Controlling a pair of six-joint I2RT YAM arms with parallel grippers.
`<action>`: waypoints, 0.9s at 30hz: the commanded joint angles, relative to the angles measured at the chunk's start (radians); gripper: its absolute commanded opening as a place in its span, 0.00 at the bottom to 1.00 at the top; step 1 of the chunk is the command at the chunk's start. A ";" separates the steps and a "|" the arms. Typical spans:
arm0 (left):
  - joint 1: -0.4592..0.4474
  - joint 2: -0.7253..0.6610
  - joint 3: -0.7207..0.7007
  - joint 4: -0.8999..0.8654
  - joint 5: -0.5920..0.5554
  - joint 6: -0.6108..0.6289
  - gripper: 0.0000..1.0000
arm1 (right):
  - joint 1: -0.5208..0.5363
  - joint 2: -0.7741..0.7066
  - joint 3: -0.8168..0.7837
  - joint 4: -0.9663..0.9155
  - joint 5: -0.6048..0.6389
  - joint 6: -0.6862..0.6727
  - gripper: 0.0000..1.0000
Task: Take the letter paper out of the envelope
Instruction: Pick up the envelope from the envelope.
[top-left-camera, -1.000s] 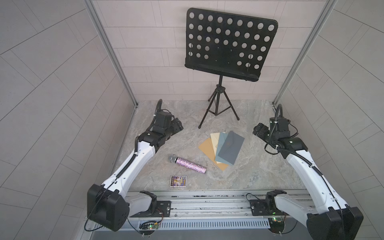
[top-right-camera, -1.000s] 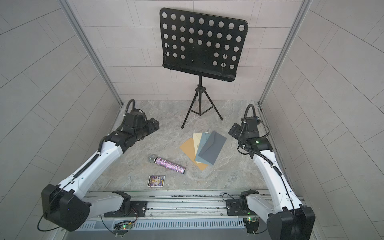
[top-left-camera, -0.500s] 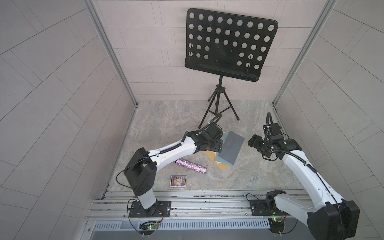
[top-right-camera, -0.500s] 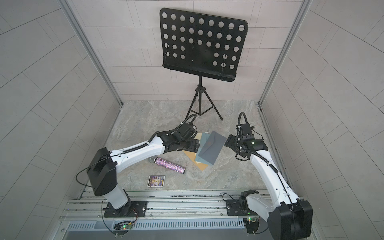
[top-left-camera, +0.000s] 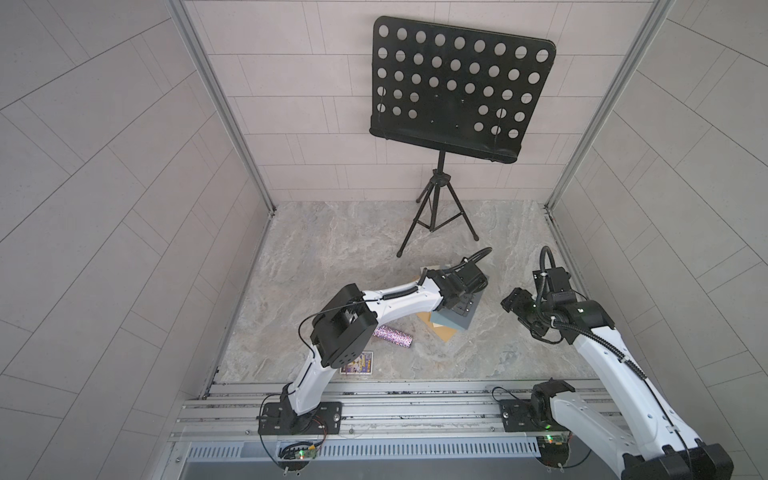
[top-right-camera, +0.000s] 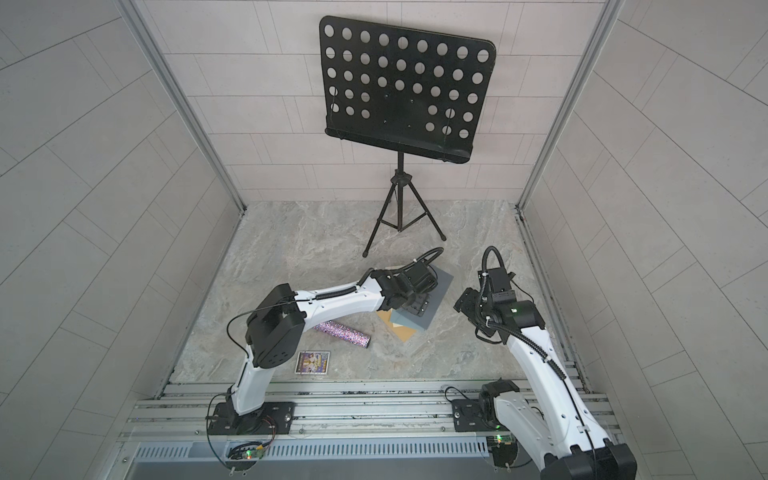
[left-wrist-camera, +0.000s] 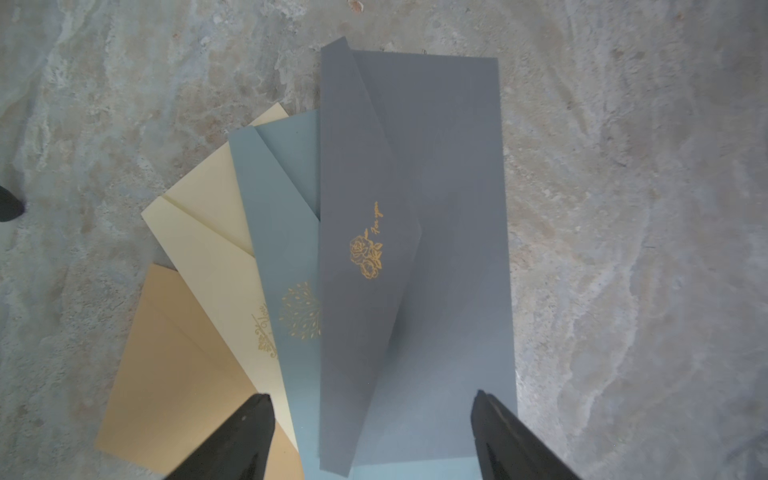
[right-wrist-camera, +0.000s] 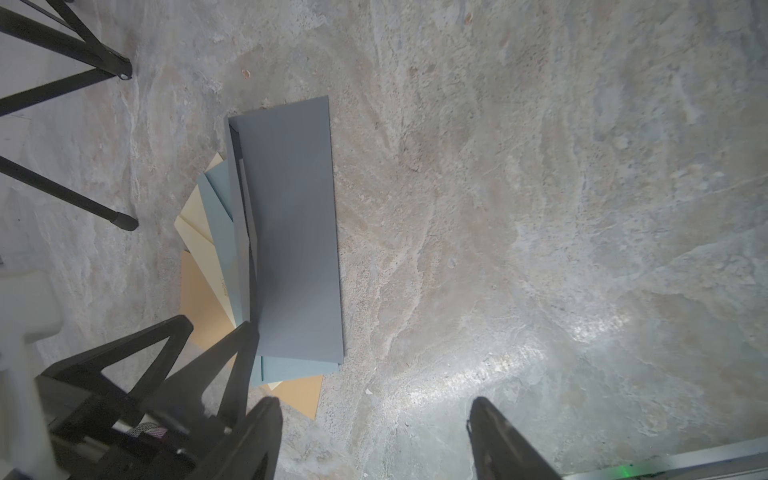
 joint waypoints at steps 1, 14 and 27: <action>-0.001 0.045 0.063 -0.033 -0.058 0.027 0.83 | -0.003 -0.033 -0.013 -0.077 0.026 0.031 0.74; 0.014 0.164 0.170 -0.055 -0.124 0.046 0.74 | -0.007 -0.051 -0.003 -0.118 0.026 -0.010 0.72; 0.057 0.167 0.140 -0.019 -0.034 0.077 0.50 | -0.008 -0.020 -0.009 -0.094 0.018 -0.026 0.72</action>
